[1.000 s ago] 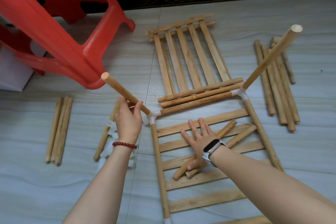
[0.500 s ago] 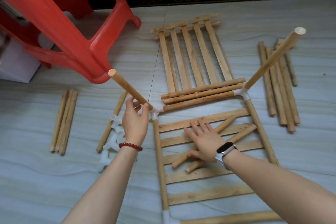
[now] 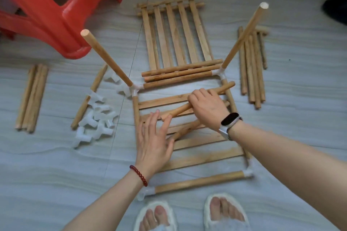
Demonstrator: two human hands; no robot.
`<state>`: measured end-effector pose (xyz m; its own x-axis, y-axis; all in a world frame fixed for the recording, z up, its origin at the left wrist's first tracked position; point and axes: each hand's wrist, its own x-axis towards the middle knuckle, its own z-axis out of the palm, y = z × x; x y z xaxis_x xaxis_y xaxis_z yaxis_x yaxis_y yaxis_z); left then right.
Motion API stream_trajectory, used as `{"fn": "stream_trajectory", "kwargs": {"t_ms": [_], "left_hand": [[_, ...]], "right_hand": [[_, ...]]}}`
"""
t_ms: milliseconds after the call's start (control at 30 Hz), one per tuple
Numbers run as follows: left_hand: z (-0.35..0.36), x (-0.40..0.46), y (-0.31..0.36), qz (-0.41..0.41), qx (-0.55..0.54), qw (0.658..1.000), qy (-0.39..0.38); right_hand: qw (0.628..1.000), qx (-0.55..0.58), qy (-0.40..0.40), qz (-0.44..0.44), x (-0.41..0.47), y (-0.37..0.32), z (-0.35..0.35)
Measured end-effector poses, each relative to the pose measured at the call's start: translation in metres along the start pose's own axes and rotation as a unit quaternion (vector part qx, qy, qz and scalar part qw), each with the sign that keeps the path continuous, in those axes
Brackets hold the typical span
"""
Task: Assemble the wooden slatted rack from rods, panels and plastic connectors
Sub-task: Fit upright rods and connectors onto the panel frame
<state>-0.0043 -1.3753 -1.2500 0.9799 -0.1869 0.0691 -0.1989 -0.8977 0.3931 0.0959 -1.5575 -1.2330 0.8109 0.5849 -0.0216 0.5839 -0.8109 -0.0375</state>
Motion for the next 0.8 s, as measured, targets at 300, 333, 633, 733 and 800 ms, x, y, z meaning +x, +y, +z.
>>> {"fn": "stream_trajectory", "kwargs": {"t_ms": [300,333,633,733,800], "left_hand": [[0.029,0.012,0.077,0.208,0.123,0.943,-0.230],[0.035,0.011,0.086,0.208,0.131,0.934,-0.260],[0.090,-0.057,0.141,0.100,0.130,0.901,-0.401],[0.092,-0.064,0.140,0.091,0.139,0.896,-0.413],[0.090,-0.061,0.138,0.097,0.151,0.896,-0.405]], "right_hand": [[0.858,0.333,0.173,0.351,-0.137,0.062,-0.059],[0.824,0.390,0.183,0.367,-0.154,0.061,-0.061],[0.706,0.505,0.275,0.414,-0.262,0.034,-0.036],[0.711,0.500,0.289,0.402,-0.271,0.029,-0.036],[0.718,0.502,0.282,0.391,-0.273,0.027,-0.037]]}}
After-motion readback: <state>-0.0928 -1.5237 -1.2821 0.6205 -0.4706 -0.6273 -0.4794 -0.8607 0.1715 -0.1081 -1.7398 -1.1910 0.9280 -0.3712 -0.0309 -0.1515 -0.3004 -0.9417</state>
